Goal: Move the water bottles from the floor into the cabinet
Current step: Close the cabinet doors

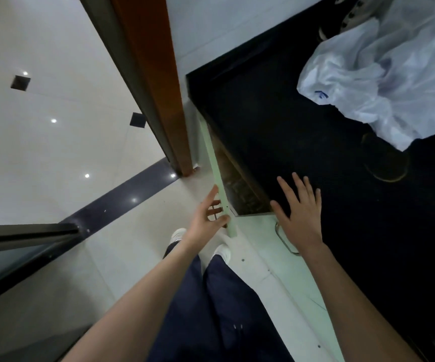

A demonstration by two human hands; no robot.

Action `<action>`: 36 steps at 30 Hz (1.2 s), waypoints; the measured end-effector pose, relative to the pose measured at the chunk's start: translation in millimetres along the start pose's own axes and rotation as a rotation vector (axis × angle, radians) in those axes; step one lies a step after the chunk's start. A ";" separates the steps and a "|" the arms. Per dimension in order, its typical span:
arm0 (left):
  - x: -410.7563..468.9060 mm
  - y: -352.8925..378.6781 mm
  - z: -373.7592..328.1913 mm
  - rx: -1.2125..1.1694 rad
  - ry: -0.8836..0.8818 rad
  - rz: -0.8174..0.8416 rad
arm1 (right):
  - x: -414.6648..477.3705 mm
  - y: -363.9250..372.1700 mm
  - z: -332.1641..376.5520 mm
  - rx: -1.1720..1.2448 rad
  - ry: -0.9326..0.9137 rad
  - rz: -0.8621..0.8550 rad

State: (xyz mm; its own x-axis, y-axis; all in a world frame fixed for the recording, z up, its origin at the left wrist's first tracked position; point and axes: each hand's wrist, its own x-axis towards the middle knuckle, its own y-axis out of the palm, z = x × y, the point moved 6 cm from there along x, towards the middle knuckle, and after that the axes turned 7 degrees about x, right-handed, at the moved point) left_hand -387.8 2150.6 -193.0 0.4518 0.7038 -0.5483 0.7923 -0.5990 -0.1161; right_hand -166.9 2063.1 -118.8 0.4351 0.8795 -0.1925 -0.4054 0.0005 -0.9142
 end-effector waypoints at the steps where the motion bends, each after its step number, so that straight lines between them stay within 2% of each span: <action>1: 2.5 7.9 -1.0 0.007 0.002 -0.021 | -1.2 0.0 -2.8 0.003 0.000 -0.003; 9: 16.1 53.7 -25.2 0.003 0.036 -0.152 | -0.1 3.9 -10.1 -0.032 -0.013 -0.018; 28: 34.5 81.8 -39.7 -0.037 0.107 -0.229 | 1.7 4.5 -12.5 -0.015 -0.031 -0.082; 36: 38.9 87.3 -35.6 -0.080 0.040 -0.206 | 2.2 4.1 -13.0 -0.006 -0.025 -0.068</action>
State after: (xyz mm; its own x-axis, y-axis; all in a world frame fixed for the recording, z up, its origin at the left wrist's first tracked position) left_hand -286.5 2139.2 -194.9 0.2913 0.8236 -0.4866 0.8988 -0.4099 -0.1556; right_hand -157.2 2058.9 -127.6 0.4416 0.8890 -0.1208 -0.3704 0.0580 -0.9271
